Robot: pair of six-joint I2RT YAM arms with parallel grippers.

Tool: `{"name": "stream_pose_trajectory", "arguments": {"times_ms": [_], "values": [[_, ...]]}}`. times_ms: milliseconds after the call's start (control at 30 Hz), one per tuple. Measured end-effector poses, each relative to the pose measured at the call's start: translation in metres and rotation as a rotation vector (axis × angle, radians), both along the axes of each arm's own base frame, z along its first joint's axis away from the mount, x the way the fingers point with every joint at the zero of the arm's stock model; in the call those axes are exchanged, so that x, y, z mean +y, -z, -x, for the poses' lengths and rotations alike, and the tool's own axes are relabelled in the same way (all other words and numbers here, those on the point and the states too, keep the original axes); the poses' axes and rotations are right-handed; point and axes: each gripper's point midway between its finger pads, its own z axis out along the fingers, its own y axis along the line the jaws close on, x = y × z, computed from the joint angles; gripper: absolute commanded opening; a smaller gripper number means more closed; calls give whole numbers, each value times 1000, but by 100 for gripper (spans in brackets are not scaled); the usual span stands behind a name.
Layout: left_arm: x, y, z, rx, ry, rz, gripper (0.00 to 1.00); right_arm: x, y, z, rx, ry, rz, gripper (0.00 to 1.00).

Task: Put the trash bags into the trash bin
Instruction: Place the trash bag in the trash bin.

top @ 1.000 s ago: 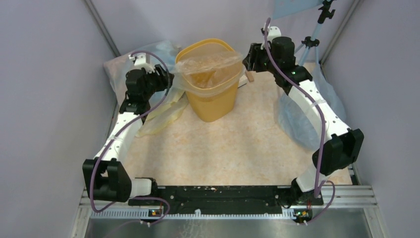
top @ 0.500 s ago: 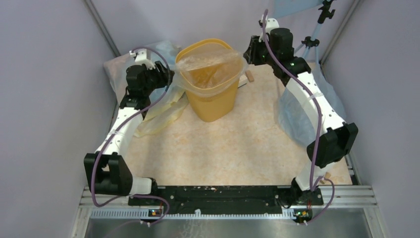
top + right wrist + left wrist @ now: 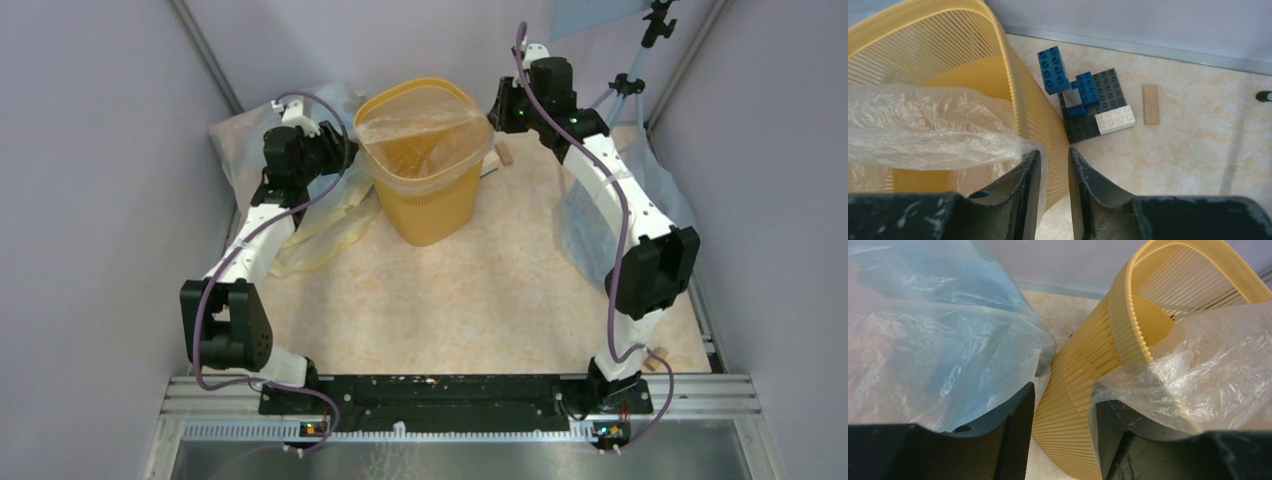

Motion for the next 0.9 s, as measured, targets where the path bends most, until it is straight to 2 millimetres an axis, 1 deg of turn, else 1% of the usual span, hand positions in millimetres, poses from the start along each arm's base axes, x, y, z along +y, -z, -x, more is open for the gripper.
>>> {"name": "stream_pose_trajectory", "arguments": {"times_ms": [100,233,333,433,533,700,800,900], "values": [[-6,7,-6,3,40,18,53,1,8,0,26,-11,-11,23],[-16,11,-13,-2,119,52,51,6,10,2,37,-46,-40,20],[-22,9,-16,-27,190,91,50,9,18,7,64,-74,-67,20],[-32,2,-15,-66,258,137,49,8,32,18,100,-90,-89,19],[-42,-5,-9,-95,330,182,47,4,36,32,115,-92,-95,20],[-55,-14,5,-110,441,251,46,-2,33,68,122,-101,-95,20],[-58,-12,13,-100,480,276,46,-1,31,91,128,-117,-91,20],[-60,-3,20,-67,506,292,46,3,30,116,136,-142,-87,21]]}}
